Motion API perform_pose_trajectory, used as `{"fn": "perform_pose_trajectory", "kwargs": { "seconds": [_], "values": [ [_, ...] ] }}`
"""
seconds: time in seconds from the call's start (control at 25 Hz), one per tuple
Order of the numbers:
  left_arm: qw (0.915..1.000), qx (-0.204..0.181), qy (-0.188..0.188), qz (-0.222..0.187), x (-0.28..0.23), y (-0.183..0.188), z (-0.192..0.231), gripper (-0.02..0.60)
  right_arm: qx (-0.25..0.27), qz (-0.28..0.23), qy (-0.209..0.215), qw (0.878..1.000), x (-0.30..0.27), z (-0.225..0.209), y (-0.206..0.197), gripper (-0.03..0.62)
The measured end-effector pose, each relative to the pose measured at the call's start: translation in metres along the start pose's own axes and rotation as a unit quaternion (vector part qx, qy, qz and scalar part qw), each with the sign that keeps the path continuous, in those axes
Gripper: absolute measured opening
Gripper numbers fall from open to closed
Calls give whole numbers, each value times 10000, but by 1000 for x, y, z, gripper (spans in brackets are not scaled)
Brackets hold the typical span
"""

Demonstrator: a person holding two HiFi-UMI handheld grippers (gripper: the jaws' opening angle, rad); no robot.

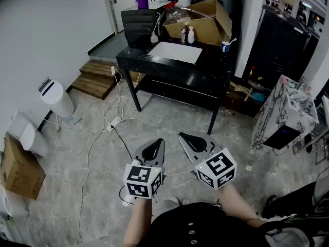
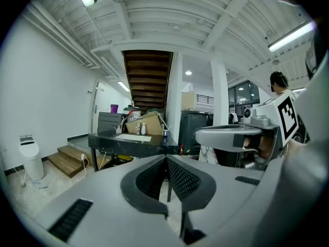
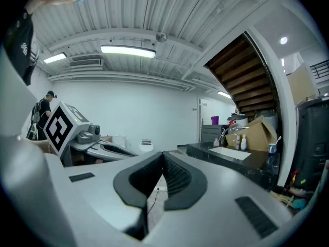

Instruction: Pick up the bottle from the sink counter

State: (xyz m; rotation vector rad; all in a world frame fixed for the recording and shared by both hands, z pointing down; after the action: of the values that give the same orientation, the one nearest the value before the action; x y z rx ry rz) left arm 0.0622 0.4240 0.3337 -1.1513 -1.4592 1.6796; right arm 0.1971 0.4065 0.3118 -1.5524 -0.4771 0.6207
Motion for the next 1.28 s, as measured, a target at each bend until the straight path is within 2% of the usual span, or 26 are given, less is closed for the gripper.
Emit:
{"fn": "perform_pose_trajectory", "kwargs": {
  "seconds": [0.6, 0.84, 1.04, 1.12, 1.2, 1.28],
  "values": [
    [9999, -108, -91, 64, 2, -2, -5, 21, -255, 8, -42, 9997, 2, 1, -11, 2],
    [9990, -71, -248, -353, 7, 1, -2, 23, -448, -54, 22, 9990, 2, 1, -17, 6],
    [9998, -75, -118, -162, 7, -7, 7, 25, -477, -69, -198, 9986, -2, 1, -23, 6],
    [9998, -44, -160, -144, 5, -7, 11, 48, -462, -86, -211, 9987, -5, 1, -22, 18],
    [9997, -43, -205, -131, 4, -7, 15, 119, -415, -79, -188, 9989, -8, 2, -21, 32],
    [9997, -55, -197, -132, 5, -7, 19, 121, -352, -35, -192, 9992, -11, 3, -23, 50]
  ]
}}
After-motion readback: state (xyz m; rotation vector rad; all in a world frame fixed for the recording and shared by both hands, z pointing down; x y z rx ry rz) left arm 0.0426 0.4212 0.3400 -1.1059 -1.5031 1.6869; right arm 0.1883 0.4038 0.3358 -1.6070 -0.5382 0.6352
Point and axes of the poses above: the fingertips, and each gripper's own axes: x backward along the fingers, z to its left, y out of its top, the point moved 6 cm from there along x, backward along the fingers, and after that the axes turned 4 degrees about -x, right-handed, at the moved point
